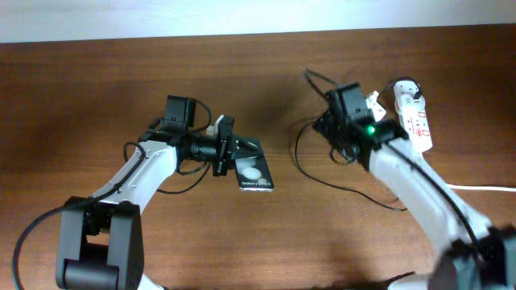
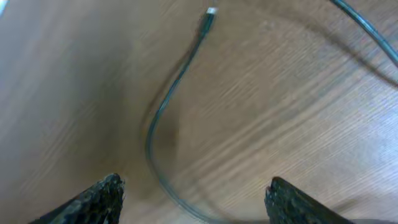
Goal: Plug charger to phone and switch on socket
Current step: 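Grasp the cable near its USB-C plug with the right gripper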
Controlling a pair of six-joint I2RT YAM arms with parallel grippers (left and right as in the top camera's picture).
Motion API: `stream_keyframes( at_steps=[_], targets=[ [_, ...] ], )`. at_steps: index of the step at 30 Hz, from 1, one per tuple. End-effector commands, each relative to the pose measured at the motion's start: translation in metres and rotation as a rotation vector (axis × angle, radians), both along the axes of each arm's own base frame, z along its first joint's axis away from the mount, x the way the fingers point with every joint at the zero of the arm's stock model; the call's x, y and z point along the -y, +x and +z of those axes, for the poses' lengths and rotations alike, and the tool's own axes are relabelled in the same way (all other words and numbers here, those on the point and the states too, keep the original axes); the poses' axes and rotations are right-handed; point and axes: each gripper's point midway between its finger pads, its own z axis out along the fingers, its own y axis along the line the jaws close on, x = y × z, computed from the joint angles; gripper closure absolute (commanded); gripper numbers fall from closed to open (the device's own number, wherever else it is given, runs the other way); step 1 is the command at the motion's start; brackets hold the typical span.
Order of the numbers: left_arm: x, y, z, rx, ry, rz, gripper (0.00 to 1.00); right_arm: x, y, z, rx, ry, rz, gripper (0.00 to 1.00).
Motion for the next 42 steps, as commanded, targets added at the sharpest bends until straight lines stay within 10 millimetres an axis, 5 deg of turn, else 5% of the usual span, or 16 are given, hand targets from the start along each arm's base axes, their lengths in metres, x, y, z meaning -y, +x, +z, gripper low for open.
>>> stream_keyframes(
  at_steps=[1, 7, 12, 15, 18, 21, 25, 27, 30, 35, 38, 42],
  targets=[
    [0.0, 0.003, 0.008, 0.012, -0.025, -0.005, 1.0, 0.002, 0.026, -0.037, -0.035, 0.08, -0.024, 0.29],
    [0.0, 0.003, 0.008, 0.011, -0.026, -0.005, 1.0, -0.006, 0.076, -0.113, 0.002, 0.17, -0.099, 0.39],
    [0.0, 0.003, 0.008, 0.012, -0.025, -0.005, 1.0, 0.019, 0.092, -0.112, 0.06, 0.151, -0.156, 0.55],
    [0.0, 0.003, 0.008, 0.012, -0.025, -0.005, 1.0, 0.016, 0.091, -0.112, 0.058, 0.126, -0.075, 0.96],
    [0.0, 0.004, 0.008, 0.052, -0.023, -0.01, 1.0, -0.009, 0.087, -0.092, 0.086, 0.11, 0.238, 0.96],
    [-0.001, 0.005, 0.007, 0.084, -0.019, -0.016, 1.0, -0.006, 0.061, -0.05, 0.07, 0.031, 0.375, 0.96],
    [-0.002, 0.008, 0.002, 0.103, 0.009, -0.007, 1.0, -0.007, -0.007, 0.044, 0.11, 0.021, 0.52, 0.96],
    [-0.002, 0.008, 0.001, 0.105, 0.016, -0.003, 1.0, -0.009, -0.042, 0.072, 0.117, 0.015, 0.559, 0.96],
    [-0.002, 0.008, 0.001, 0.105, 0.016, -0.004, 1.0, -0.031, -0.09, 0.086, 0.076, 0.022, 0.656, 0.96],
    [-0.002, 0.008, 0.001, 0.105, 0.016, -0.003, 1.0, -0.068, -0.155, 0.082, -0.04, 0.026, 0.85, 0.96],
    [-0.002, 0.008, 0.001, 0.106, 0.016, -0.003, 1.0, -0.074, -0.179, 0.089, -0.038, 0.027, 0.91, 0.96],
    [-0.002, 0.011, 0.003, 0.13, 0.012, -0.004, 1.0, -0.057, -0.206, 0.1, -0.06, 0.049, 0.846, 0.96]
  ],
)
